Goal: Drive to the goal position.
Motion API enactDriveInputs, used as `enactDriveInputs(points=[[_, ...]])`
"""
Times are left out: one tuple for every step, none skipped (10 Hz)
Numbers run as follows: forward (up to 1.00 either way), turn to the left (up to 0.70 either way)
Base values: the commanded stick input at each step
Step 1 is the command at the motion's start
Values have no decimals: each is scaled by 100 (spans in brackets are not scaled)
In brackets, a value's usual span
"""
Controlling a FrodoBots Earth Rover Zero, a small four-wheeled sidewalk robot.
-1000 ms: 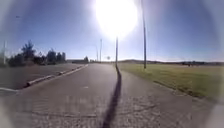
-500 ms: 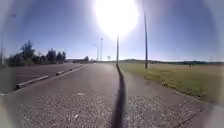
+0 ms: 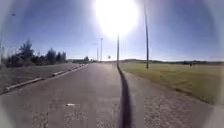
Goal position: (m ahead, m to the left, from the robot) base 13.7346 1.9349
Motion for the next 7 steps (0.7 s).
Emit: enactDriveInputs(points=[[100,0],[100,0],[100,0],[100,0],[100,0],[100,0],[100,0]])
